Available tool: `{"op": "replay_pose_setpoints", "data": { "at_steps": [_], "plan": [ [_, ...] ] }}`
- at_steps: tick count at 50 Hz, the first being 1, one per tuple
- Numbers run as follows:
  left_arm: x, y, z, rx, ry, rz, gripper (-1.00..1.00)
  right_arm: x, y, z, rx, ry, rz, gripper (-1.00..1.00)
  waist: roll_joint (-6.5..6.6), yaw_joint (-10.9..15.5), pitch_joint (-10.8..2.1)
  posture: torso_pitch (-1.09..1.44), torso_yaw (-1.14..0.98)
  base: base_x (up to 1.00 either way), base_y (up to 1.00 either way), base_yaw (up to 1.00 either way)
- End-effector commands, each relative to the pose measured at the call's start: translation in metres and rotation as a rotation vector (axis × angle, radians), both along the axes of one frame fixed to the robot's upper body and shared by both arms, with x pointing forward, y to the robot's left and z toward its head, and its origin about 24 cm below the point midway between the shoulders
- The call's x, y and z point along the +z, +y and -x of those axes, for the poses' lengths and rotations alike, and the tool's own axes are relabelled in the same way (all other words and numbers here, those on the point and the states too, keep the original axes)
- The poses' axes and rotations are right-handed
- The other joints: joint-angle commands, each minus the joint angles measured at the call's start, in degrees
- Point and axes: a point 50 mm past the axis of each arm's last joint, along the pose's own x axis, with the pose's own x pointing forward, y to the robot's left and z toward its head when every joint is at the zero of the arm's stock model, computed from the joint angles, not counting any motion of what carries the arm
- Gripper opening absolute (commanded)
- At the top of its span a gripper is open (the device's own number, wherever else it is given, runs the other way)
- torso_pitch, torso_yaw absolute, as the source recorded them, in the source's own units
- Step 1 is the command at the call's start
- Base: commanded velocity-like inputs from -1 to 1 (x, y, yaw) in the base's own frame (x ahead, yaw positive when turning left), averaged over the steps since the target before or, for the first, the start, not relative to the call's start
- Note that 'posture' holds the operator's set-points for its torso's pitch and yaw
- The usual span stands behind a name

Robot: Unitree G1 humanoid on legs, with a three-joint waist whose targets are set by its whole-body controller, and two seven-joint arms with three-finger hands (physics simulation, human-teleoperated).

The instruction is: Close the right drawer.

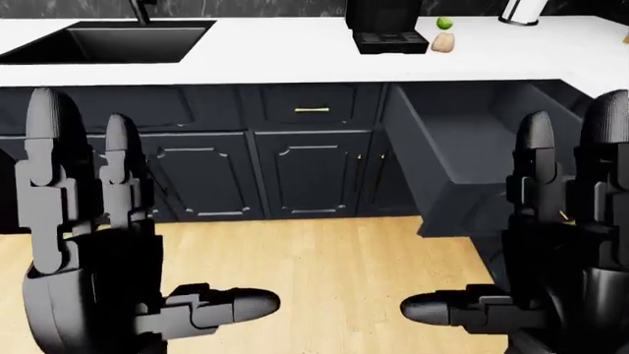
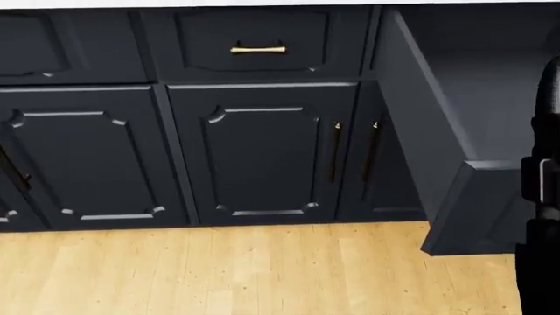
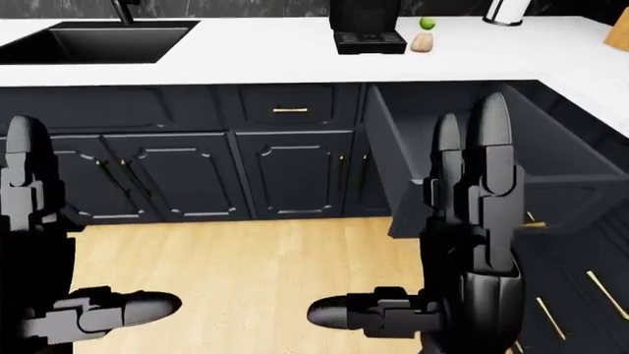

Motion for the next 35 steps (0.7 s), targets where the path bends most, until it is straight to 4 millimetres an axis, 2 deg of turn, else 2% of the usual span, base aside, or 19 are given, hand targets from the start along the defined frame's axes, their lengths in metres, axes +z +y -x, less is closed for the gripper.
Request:
{"op": "replay_pose_setpoints", "data": {
  "at_steps": [1, 7, 17, 18, 20, 28, 31, 34, 35],
  "plan": [
    [0.0076, -0.0020, 0.0081, -0.020, -0.078, 0.000, 1.00, 0.0080, 0.0035, 0.0064, 0.010, -0.062, 0.021, 1.00, 0.03, 0.02, -0.31, 0.00, 0.00, 0.00, 0.00, 0.00],
    [0.0109, 0.0022, 0.0129, -0.012, -0.123, 0.003, 1.00, 0.0102, 0.0012, 0.0076, -0.014, -0.075, 0.010, 1.00, 0.18, 0.05, -0.34, 0.00, 0.00, 0.00, 0.00, 0.00],
    [0.0089, -0.0021, 0.0125, -0.025, -0.110, 0.005, 1.00, 0.0051, 0.0003, 0.0057, 0.004, -0.060, -0.022, 1.00, 0.32, 0.15, -0.27, 0.00, 0.00, 0.00, 0.00, 0.00],
    [0.0091, -0.0018, 0.0122, -0.027, -0.109, 0.009, 1.00, 0.0054, 0.0006, 0.0060, 0.005, -0.062, -0.021, 1.00, 0.57, 0.00, -0.73, 0.00, 0.00, -0.05, 0.00, -0.05],
    [0.0092, -0.0021, 0.0118, -0.027, -0.107, 0.010, 1.00, 0.0044, 0.0011, 0.0051, 0.008, -0.058, -0.021, 1.00, 0.69, 0.00, 0.45, 0.00, 0.00, -0.05, 0.00, -0.08],
    [0.0090, -0.0032, 0.0126, -0.034, -0.112, 0.007, 1.00, 0.0035, 0.0020, 0.0055, 0.021, -0.057, -0.015, 1.00, 0.65, -0.46, 1.84, 0.00, 0.00, -0.01, 0.00, -0.11],
    [0.0086, -0.0039, 0.0130, -0.040, -0.111, 0.008, 1.00, 0.0032, 0.0024, 0.0056, 0.027, -0.056, -0.017, 1.00, 1.59, -0.44, 1.88, 0.00, 0.00, 0.00, 0.00, -0.22],
    [0.0087, -0.0032, 0.0131, -0.040, -0.112, 0.010, 1.00, 0.0034, 0.0029, 0.0059, 0.028, -0.055, -0.014, 1.00, 3.70, 0.23, 2.34, 0.00, 0.00, 0.00, 0.00, -0.25],
    [0.0087, -0.0032, 0.0133, -0.041, -0.112, 0.011, 1.00, 0.0034, 0.0025, 0.0061, 0.029, -0.056, -0.017, 1.00, 2.82, 0.42, 2.19, 0.00, 0.00, 0.00, 0.00, -0.25]
  ]
}}
